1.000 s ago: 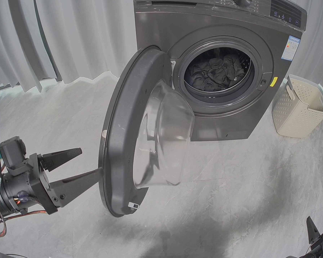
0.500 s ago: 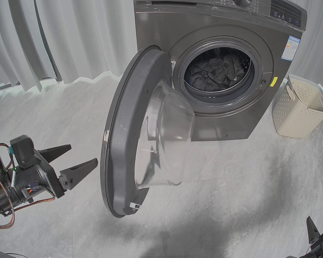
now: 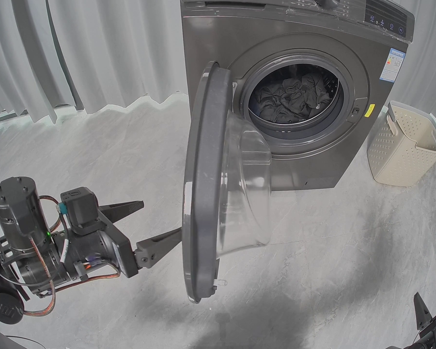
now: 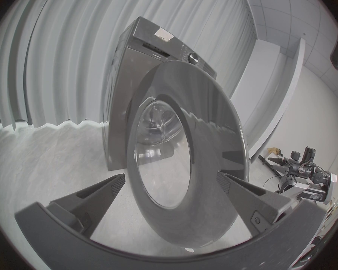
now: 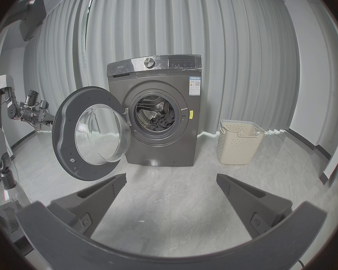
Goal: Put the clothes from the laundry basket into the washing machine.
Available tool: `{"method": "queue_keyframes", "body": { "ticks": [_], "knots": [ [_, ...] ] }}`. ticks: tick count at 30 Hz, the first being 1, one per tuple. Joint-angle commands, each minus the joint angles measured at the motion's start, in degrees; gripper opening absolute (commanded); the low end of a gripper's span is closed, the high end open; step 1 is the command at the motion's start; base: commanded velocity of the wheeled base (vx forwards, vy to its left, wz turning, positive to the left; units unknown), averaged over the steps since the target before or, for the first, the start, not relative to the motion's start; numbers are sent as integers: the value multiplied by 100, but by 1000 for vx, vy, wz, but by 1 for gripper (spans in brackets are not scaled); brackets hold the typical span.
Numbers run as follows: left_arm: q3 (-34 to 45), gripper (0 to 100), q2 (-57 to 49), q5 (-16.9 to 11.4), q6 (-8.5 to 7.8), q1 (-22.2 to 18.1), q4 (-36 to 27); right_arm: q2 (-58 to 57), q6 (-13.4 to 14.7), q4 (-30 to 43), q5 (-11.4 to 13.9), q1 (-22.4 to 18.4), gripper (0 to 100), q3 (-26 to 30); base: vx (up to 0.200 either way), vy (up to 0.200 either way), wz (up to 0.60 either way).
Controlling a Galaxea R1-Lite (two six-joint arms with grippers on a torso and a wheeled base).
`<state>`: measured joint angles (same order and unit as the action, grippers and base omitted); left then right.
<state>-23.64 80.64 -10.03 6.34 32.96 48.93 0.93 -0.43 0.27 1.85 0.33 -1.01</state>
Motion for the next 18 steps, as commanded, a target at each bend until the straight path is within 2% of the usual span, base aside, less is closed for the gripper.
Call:
{"method": "queue_keyframes", "body": {
  "ticks": [1, 8, 12, 18],
  "knots": [
    [-97, 100, 549, 36, 16, 290, 354, -93, -1, 0, 8, 11, 100, 92, 0, 0, 0],
    [-229, 100, 927, 177, 52, 457, 925, -93, -1, 0, -1, 11, 100, 92, 0, 0, 0],
    [-291, 100, 962, 186, 140, 606, 969, -93, -1, 0, -1, 11, 100, 92, 0, 0, 0],
    [-458, 100, 1103, 230, 131, 799, 960, -93, -1, 0, -1, 11, 100, 92, 0, 0, 0]
  ]
}}
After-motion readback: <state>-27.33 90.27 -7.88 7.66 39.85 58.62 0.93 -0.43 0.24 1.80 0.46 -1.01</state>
